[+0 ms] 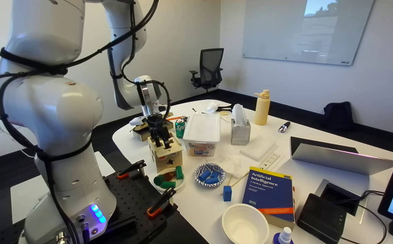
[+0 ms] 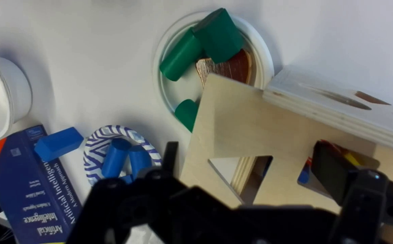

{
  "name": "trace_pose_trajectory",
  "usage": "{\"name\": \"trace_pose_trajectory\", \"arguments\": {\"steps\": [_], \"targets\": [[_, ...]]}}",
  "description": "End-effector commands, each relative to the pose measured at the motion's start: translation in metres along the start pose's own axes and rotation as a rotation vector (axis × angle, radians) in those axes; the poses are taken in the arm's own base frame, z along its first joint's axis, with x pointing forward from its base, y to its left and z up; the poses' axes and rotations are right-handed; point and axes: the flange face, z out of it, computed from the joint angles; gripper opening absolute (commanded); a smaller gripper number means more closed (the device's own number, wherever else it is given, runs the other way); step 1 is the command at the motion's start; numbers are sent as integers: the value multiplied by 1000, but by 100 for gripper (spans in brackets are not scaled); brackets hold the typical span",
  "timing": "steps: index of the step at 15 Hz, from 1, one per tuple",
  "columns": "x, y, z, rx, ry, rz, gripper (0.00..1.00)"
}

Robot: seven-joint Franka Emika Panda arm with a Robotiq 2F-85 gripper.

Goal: Slide the lid of the wooden box to the right

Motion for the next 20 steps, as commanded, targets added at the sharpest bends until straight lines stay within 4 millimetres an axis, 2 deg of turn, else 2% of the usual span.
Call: {"name": "trace_pose_trajectory", "arguments": {"steps": [1, 20], "targets": [[-5, 15, -10, -44, 14, 36, 100], [-12, 28, 0, -95, -29, 53, 100]]}}
